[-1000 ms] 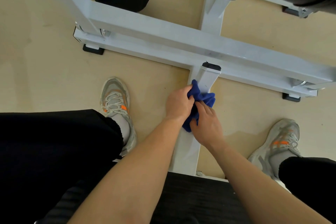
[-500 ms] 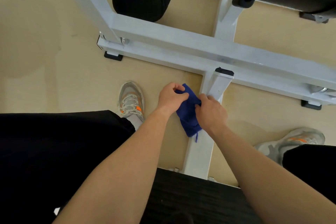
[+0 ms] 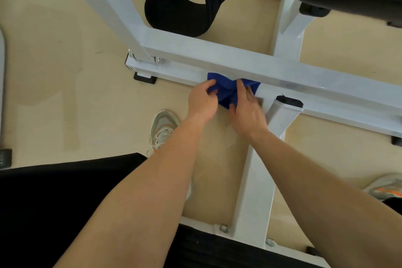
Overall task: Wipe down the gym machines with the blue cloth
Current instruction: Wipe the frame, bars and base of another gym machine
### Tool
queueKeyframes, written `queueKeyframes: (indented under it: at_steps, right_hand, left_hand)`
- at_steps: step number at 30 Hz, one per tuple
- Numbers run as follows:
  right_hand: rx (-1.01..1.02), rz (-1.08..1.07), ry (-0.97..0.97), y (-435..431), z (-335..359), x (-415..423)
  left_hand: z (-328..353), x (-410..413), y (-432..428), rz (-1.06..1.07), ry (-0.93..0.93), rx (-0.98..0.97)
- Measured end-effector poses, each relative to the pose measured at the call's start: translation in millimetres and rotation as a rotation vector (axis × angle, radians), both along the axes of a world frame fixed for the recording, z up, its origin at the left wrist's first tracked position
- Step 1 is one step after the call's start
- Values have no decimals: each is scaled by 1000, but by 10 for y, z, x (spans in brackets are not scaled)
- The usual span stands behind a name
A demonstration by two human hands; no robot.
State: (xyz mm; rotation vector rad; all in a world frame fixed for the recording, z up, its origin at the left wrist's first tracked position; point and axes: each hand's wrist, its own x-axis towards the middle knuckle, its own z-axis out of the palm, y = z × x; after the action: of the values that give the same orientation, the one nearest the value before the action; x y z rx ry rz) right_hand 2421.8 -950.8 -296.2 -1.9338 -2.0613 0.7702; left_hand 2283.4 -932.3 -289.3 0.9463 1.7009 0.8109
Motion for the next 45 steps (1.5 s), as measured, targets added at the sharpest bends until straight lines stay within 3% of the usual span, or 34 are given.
queueKeyframes:
  at_steps: [3,6,10,16,19,26,31,39,45]
  right_hand:
    - [-70,251,-180,21,-147,72]
    - [-75,387,-274,135,-206,93]
    - [-56,521,-382,297,-208,-42]
    - [-91,595,-330,501,-122,-677]
    - [-98,598,-326,498,-85,-760]
    - [-153,557,-361,330,-24,-221]
    - [-204,523,-360,285,10,-223]
    - [-145,576,-303,568,-46,-929]
    - [-77,466,-343,341,-96,-619]
  left_hand:
    - [-100,75,-42,-279,411,162]
    - [-296,21,-159,-503,837,169]
    - [-415,-183,-174,-508,1026,150]
    - [-322,-632,-4,-362,1065,-17]
    - [-270,-705,-8,-315,1032,7]
    - [-340,-394,-223,-542,987,202]
    - [-388,-333,-172,-584,1048,137]
    - [-336,-1012,61,-511,1128,19]
    - [-339,-604,-116,-593,1100,44]
